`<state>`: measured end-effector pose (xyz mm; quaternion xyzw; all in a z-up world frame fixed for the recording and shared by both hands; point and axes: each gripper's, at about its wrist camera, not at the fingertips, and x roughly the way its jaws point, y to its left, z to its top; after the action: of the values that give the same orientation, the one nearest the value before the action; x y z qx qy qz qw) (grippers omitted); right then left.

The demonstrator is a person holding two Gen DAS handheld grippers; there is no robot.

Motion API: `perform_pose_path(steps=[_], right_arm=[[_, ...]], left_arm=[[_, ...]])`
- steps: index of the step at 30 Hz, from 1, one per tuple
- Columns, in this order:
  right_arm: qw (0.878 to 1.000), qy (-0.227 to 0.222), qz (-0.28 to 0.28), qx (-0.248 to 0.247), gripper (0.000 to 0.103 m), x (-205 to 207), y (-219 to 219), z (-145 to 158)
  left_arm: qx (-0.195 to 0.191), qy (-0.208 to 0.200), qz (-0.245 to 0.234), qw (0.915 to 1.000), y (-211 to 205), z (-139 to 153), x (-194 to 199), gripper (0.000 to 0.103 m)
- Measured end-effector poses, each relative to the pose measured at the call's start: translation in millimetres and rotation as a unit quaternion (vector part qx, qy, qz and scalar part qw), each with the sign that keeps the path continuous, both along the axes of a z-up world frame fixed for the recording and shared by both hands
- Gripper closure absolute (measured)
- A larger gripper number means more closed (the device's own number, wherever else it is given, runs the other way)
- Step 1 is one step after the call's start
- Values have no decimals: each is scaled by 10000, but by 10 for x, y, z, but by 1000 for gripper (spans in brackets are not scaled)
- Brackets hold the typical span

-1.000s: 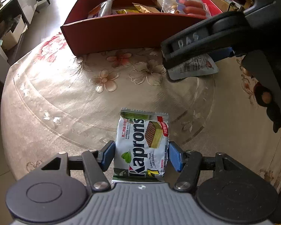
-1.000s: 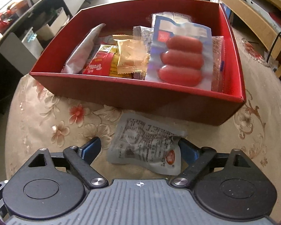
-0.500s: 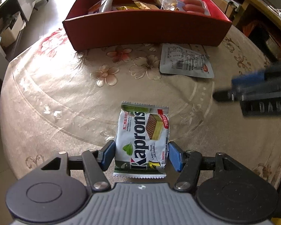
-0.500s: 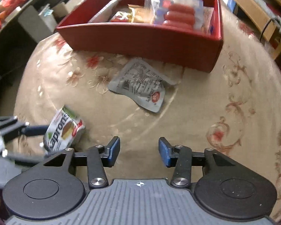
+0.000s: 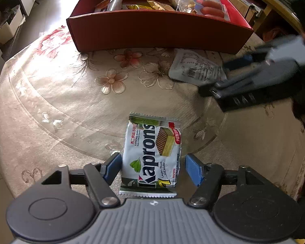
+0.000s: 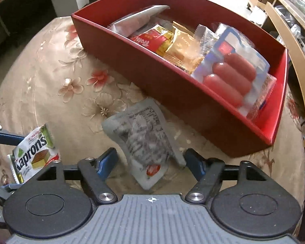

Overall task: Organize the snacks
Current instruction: 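Grasp the silver printed sachet with the right gripper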

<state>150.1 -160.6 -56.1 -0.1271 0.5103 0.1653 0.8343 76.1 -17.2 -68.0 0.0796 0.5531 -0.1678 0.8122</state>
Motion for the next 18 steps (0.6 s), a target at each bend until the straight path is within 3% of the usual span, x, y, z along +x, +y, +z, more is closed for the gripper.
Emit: perform_pose_path(steps=[2, 8, 11, 13, 14, 18], right_arm=[[9999, 66, -61, 89, 40, -132, -25, 22], [9986, 410, -84, 314, 41, -579, -58, 7], [9990, 325, -254, 155, 40, -675, -96, 7], [9988, 319, -323, 156, 34, -666, -107, -8], [9986, 358, -356, 172, 23, -640, -112, -4], [9992, 246, -308, 4, 21, -559, -69, -44]], left_arm=[[23, -18, -6, 10000, -6, -3, -7, 34], [40, -53, -7, 10000, 12, -8, -33, 34], [89, -76, -11, 9999, -4, -7, -38, 34], [129, -99, -24, 9999, -26, -9, -50, 33], [137, -110, -34, 9998, -35, -13, -57, 31], [132, -128, -43, 9998, -48, -22, -63, 27]])
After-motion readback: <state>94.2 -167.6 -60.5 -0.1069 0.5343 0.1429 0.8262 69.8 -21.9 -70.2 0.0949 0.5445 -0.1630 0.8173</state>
